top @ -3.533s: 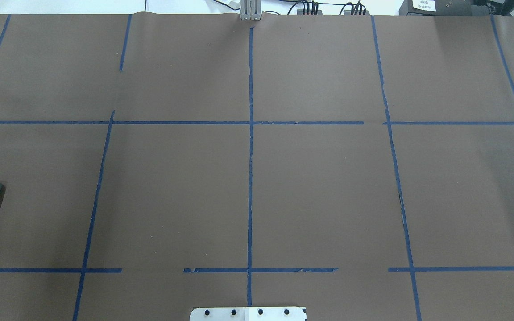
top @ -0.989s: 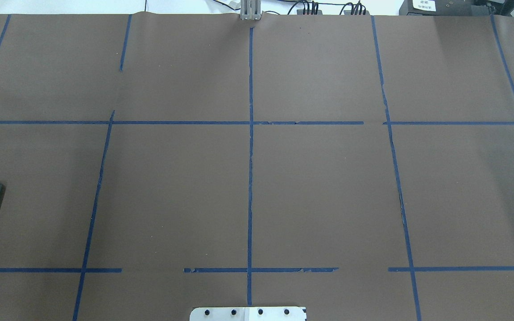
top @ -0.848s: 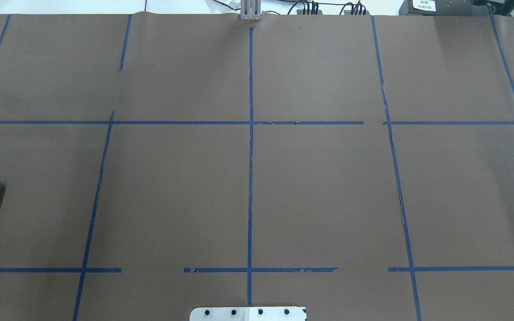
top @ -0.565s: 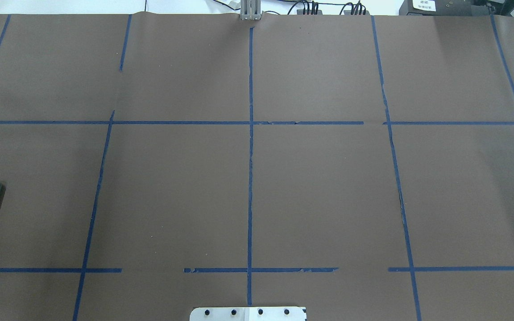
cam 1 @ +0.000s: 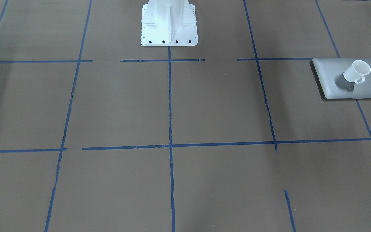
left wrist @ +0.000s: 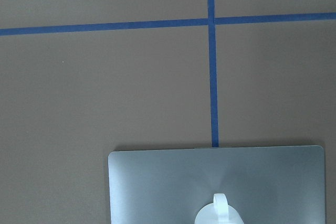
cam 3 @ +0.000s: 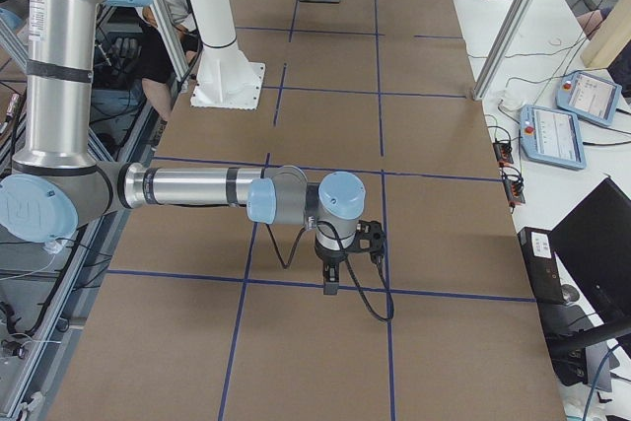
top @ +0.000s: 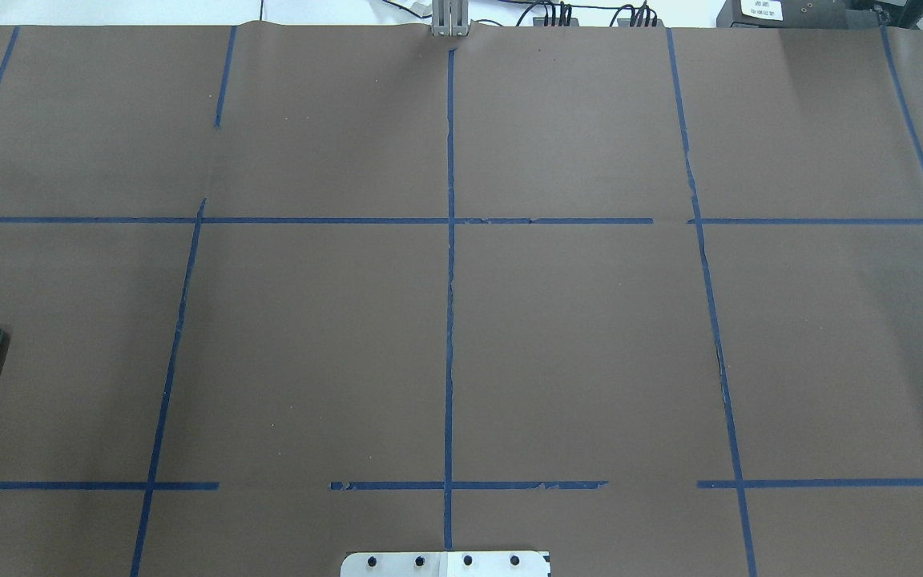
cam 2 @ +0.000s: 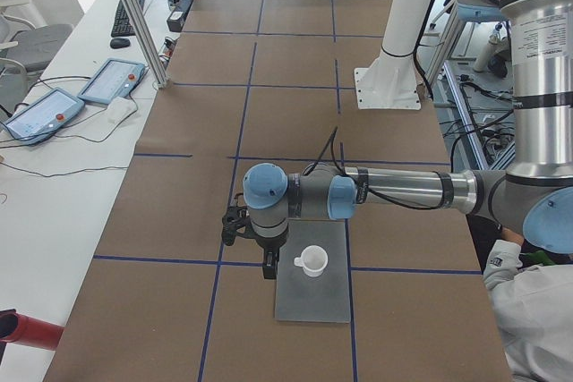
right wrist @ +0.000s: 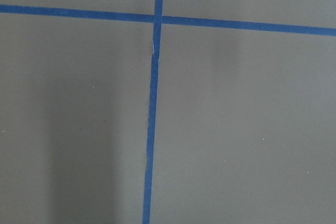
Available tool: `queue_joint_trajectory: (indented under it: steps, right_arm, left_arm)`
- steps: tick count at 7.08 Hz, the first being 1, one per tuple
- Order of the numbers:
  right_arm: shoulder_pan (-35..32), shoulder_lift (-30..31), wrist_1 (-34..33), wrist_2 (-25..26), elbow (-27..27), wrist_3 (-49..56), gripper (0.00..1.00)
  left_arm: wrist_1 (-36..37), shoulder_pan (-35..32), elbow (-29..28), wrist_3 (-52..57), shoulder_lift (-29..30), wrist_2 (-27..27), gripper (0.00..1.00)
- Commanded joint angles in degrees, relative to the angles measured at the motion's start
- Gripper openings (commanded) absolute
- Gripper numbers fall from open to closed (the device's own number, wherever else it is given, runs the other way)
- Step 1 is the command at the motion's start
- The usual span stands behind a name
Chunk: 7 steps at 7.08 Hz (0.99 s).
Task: Place cup on laptop
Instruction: 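Release the mug on the laptop and hold the left gripper above it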
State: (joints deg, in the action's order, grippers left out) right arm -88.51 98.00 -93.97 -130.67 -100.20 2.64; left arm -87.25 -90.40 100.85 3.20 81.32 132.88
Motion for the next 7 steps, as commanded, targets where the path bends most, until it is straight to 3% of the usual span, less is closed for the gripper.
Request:
queue_joint_trajectory:
  steps: [1, 7]
  right_arm:
    - [0.0, -0.1, -0.1, 0.0, 0.0, 0.0, 1.00]
    - [0.0, -0.1, 0.0, 0.0, 0.0, 0.0, 1.00]
  left_arm:
    - [0.4, 0.0, 0.3, 0.2, 0.0, 0.5, 1.00]
    - [1.6, 0.0, 0.0, 0.0, -0.4, 0.5, 1.00]
